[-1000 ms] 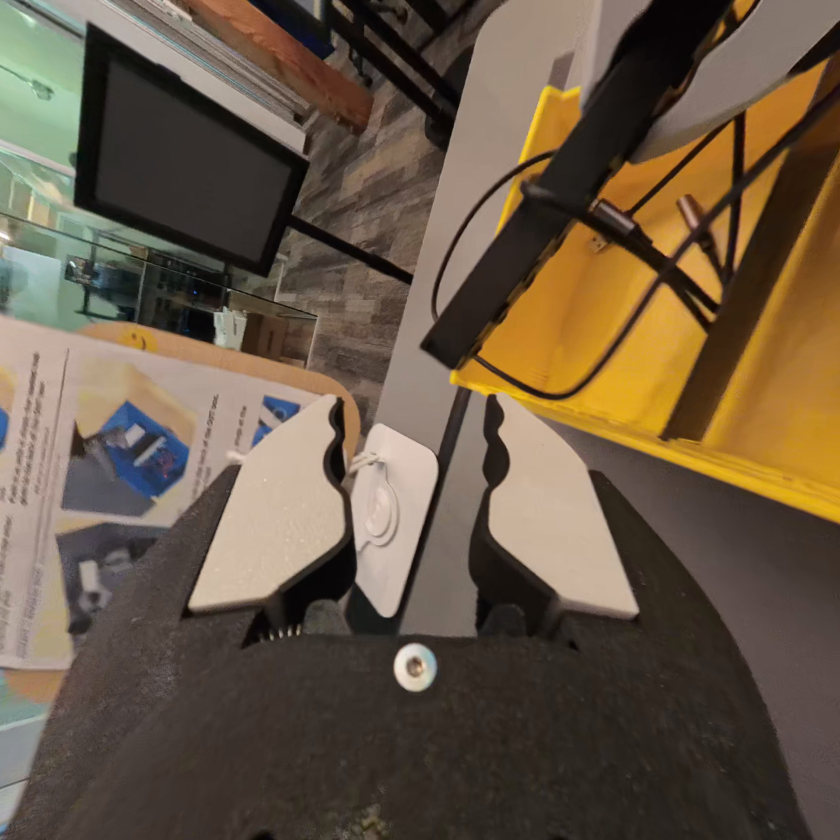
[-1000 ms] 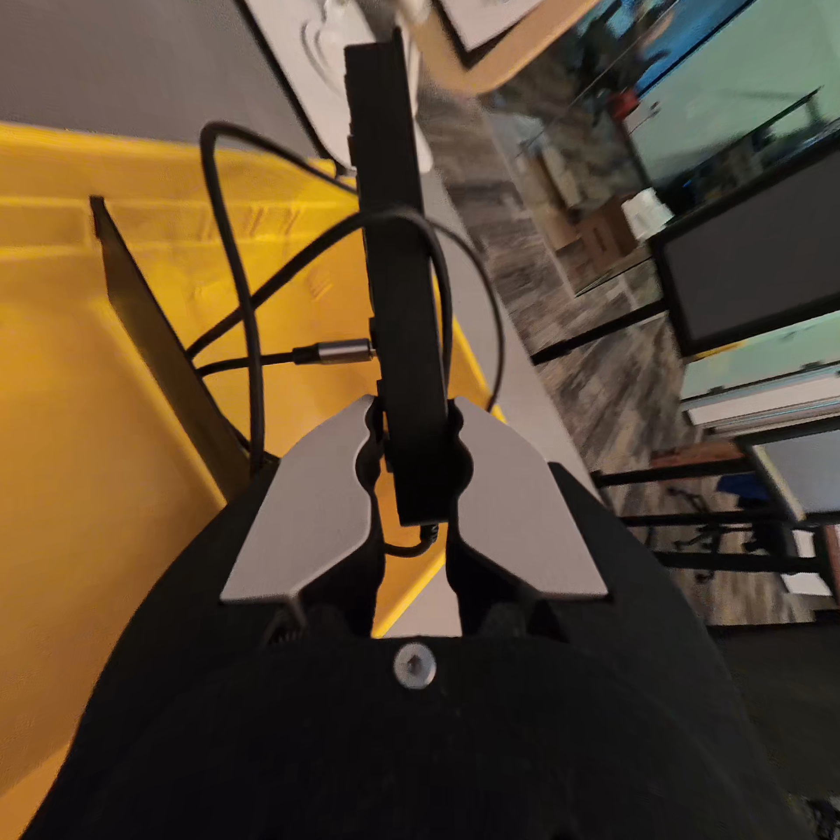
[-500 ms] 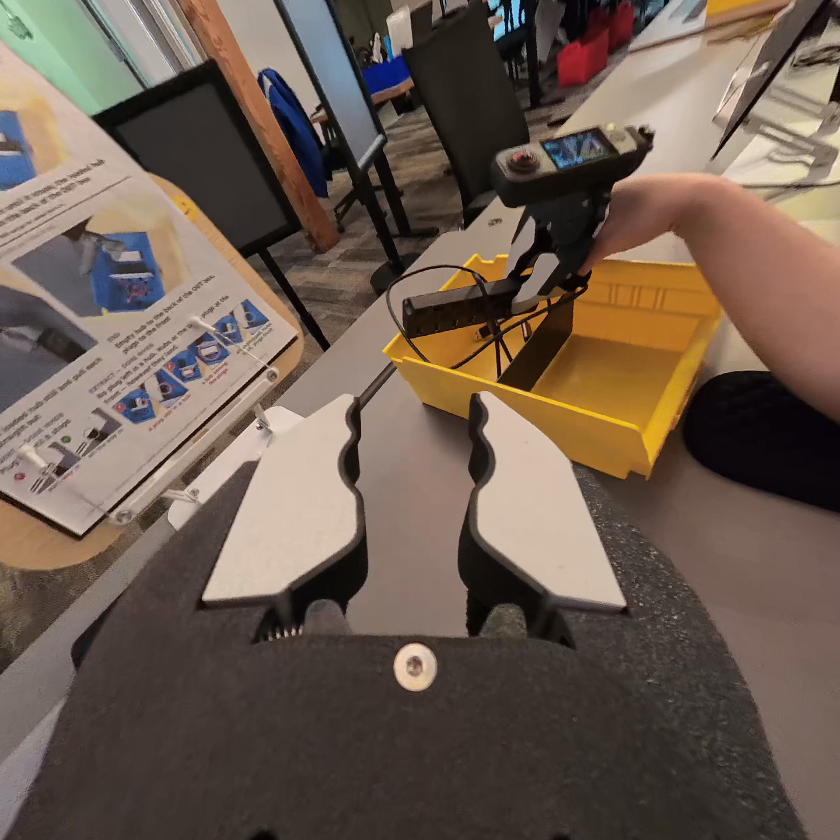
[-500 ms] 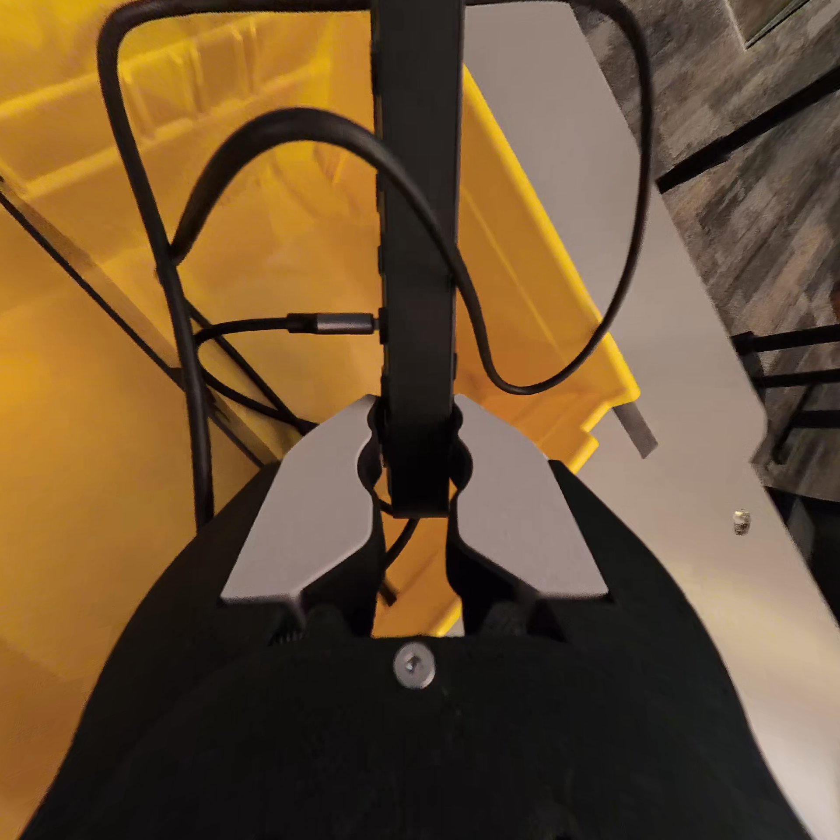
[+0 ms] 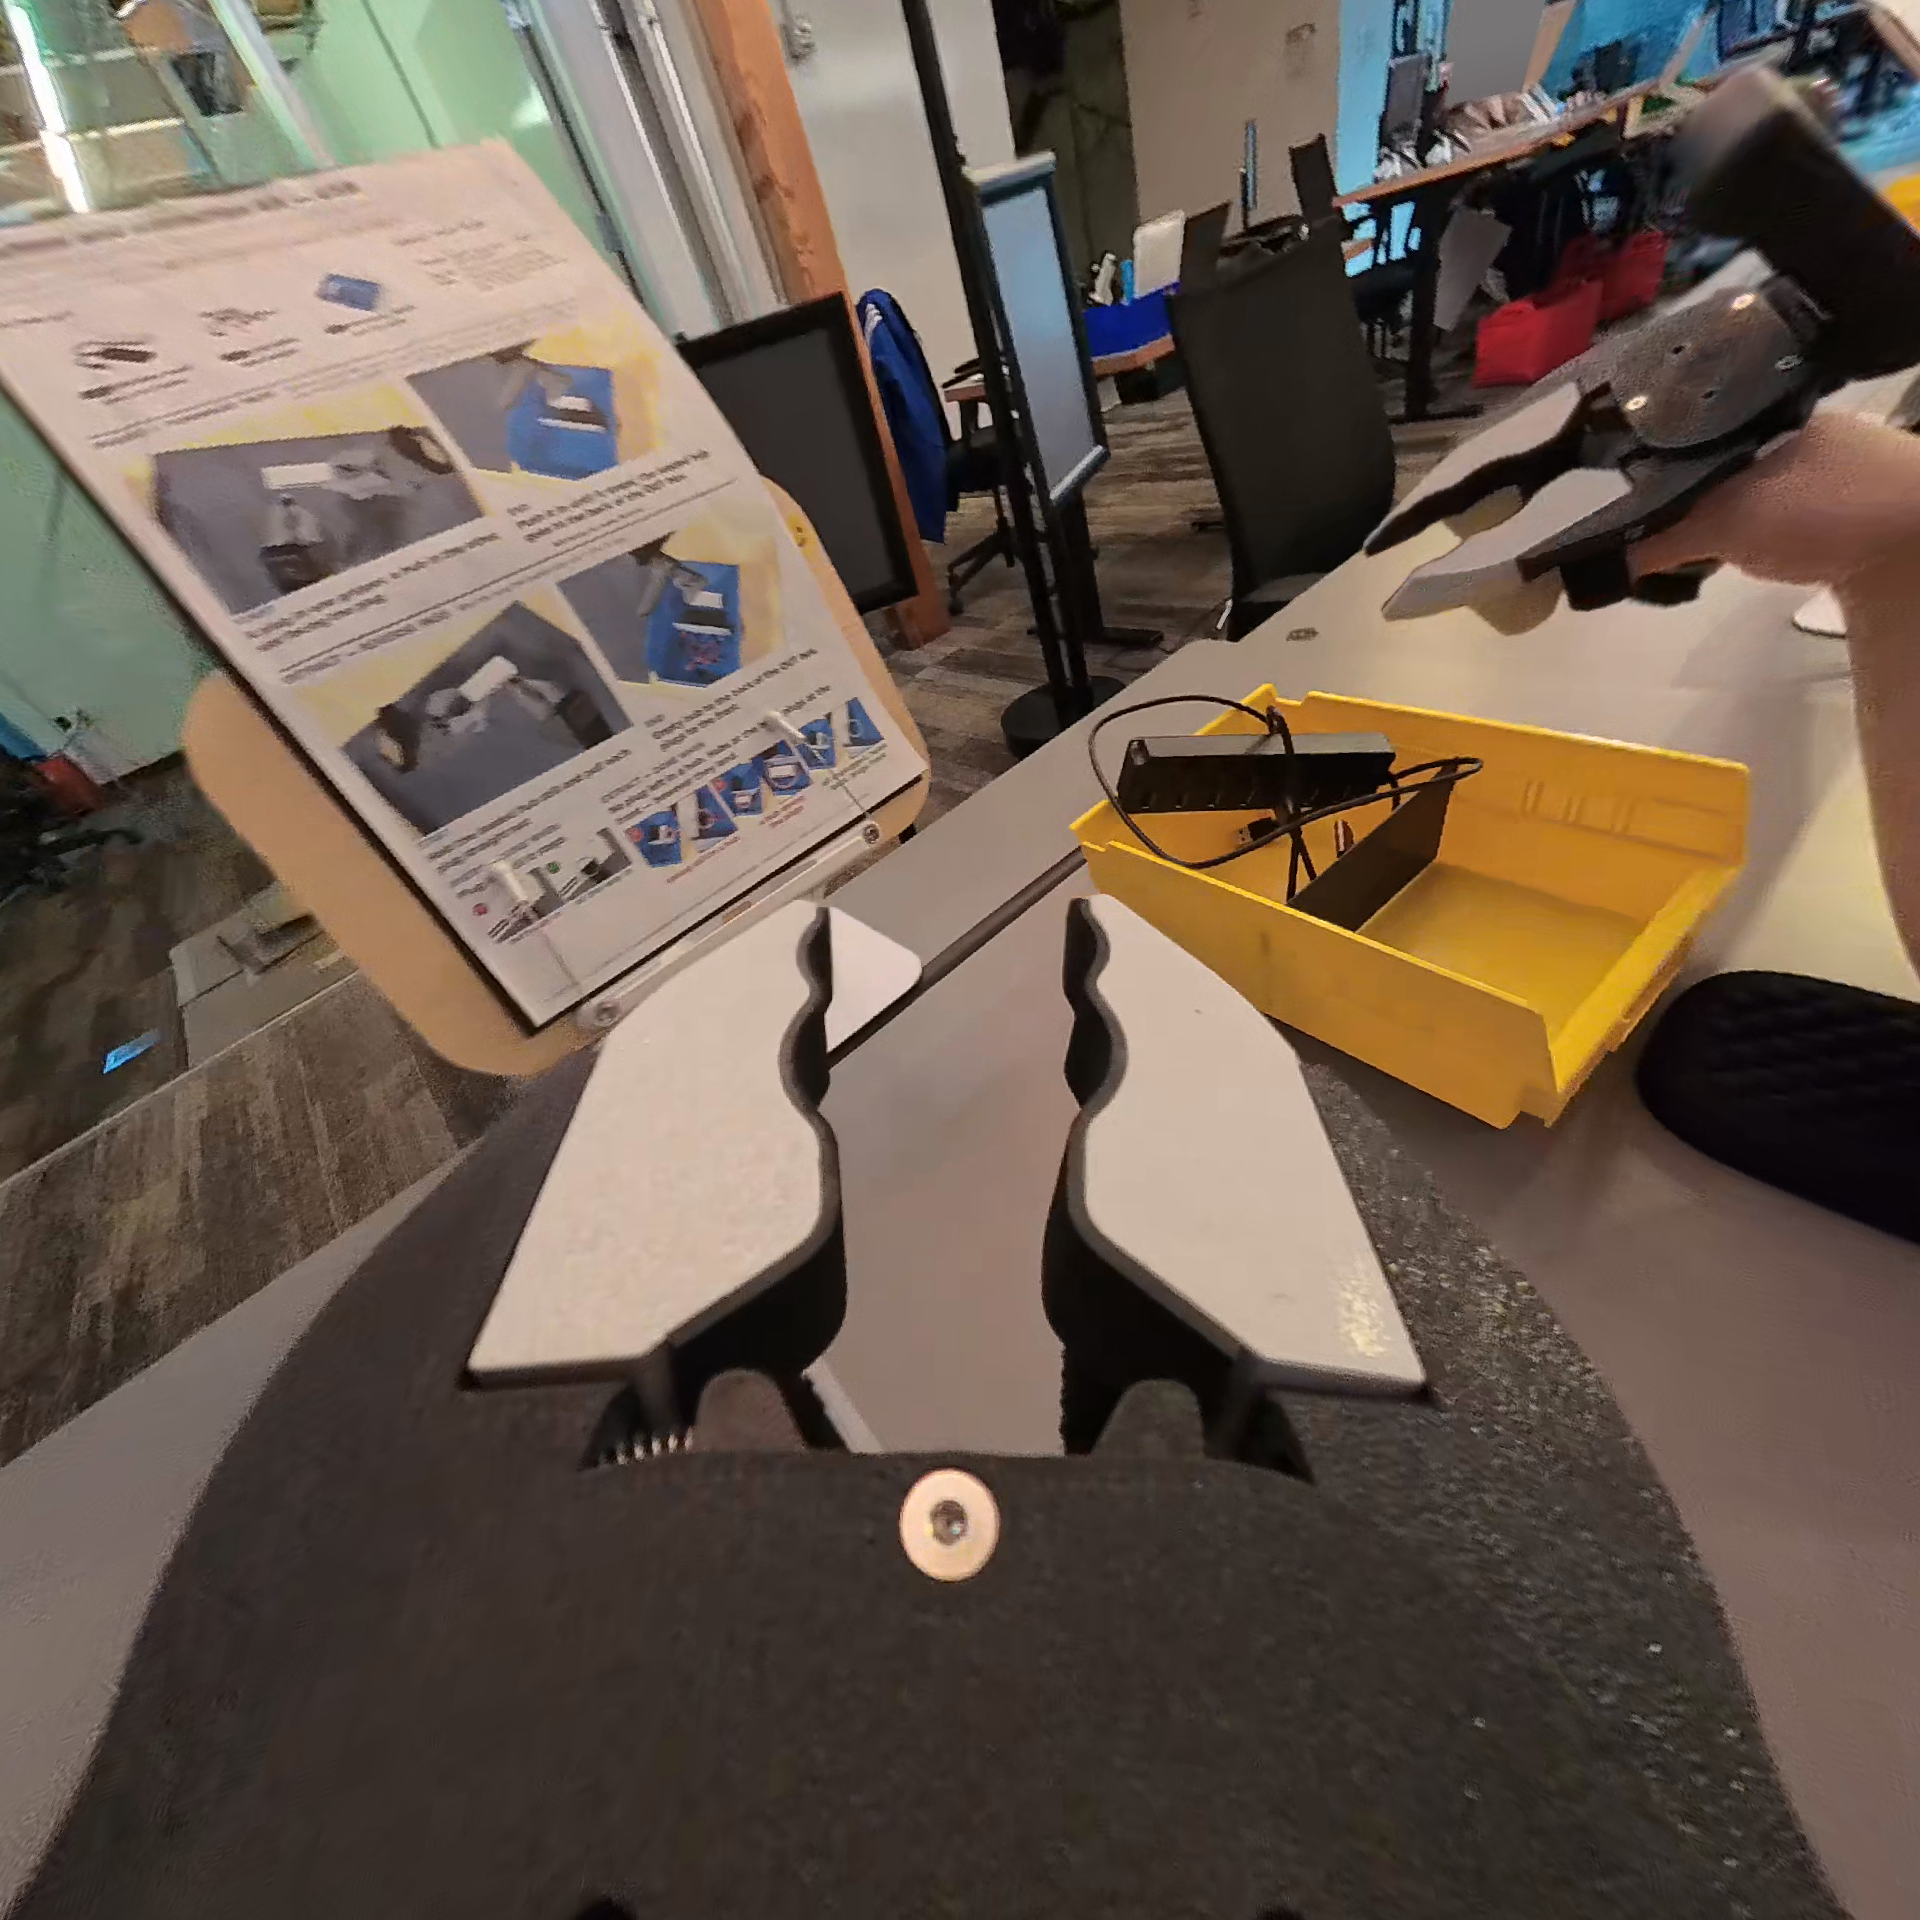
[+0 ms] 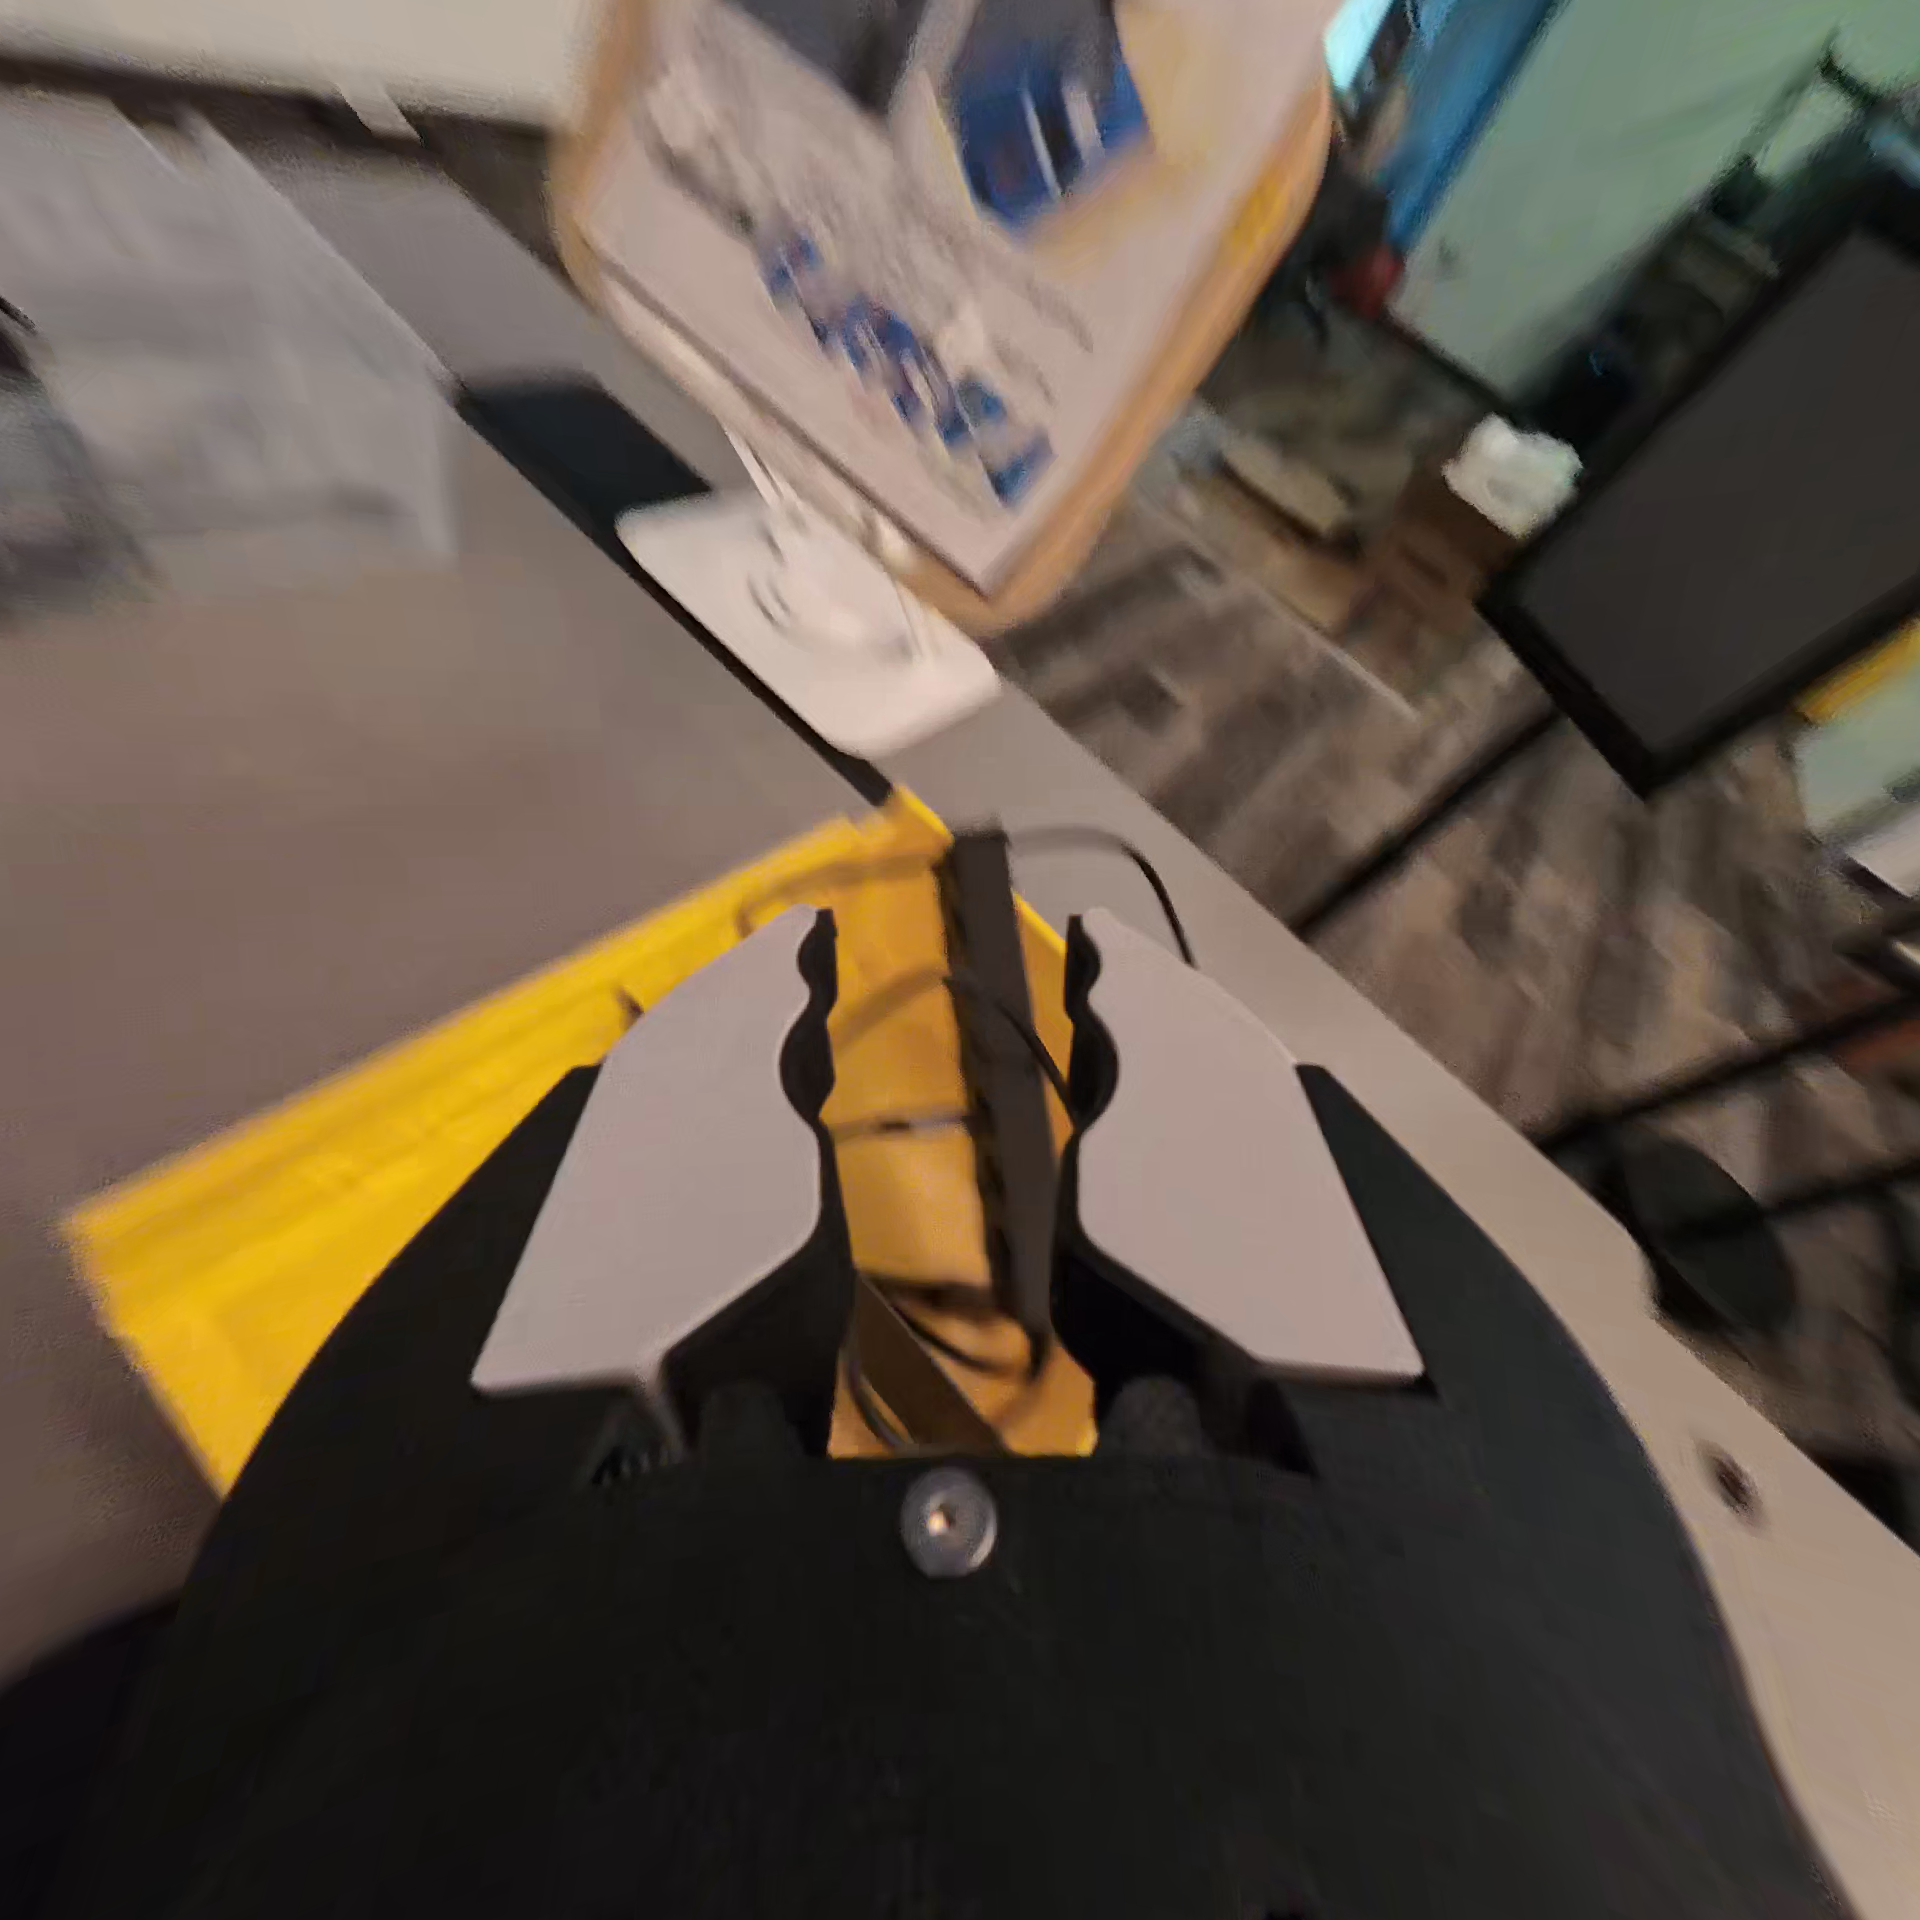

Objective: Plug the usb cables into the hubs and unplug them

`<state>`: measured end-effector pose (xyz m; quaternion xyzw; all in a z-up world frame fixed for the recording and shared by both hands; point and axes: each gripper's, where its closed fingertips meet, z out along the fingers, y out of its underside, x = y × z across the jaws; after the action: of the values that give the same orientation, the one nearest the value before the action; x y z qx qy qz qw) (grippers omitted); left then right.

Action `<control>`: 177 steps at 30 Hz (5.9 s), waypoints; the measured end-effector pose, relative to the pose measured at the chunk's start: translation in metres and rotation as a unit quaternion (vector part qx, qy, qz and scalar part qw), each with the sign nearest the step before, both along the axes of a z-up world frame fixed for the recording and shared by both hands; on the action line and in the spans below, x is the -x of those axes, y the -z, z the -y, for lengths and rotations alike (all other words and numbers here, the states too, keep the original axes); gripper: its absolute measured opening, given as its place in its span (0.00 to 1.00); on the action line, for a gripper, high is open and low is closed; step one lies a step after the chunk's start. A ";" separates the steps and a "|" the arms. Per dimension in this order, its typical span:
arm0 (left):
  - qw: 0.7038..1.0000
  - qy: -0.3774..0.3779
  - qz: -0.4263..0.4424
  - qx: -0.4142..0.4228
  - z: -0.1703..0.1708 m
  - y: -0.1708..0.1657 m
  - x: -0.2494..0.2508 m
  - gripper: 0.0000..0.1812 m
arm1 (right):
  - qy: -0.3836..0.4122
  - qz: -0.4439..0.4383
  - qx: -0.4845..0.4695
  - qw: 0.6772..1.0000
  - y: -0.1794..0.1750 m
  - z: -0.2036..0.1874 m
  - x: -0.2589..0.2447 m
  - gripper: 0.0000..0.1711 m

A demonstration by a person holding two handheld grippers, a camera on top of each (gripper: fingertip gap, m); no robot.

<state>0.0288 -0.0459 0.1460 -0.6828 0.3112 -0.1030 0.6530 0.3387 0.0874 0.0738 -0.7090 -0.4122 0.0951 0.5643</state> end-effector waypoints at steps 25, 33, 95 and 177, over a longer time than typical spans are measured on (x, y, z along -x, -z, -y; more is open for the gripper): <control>0.934 -0.116 -0.256 0.222 0.029 0.174 0.183 0.14 | -0.131 -0.163 -0.118 0.971 -0.098 0.075 0.050 0.23; 0.944 -0.115 -0.205 0.230 0.037 0.193 0.184 0.13 | -0.163 -0.115 -0.102 0.975 -0.084 0.082 0.076 0.23; 0.780 -0.244 -0.315 0.482 -0.031 0.298 0.202 0.08 | -0.127 0.008 -0.071 0.989 -0.030 0.045 0.087 0.24; 0.766 -0.283 -0.340 0.467 0.082 0.177 0.251 0.02 | -0.155 0.056 -0.072 0.984 -0.018 0.056 0.089 0.24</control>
<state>-0.2223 -0.1276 -0.0309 -0.9508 0.2188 0.1928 0.1046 0.2499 0.0315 0.0923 -0.5983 -0.5540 0.1115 0.5680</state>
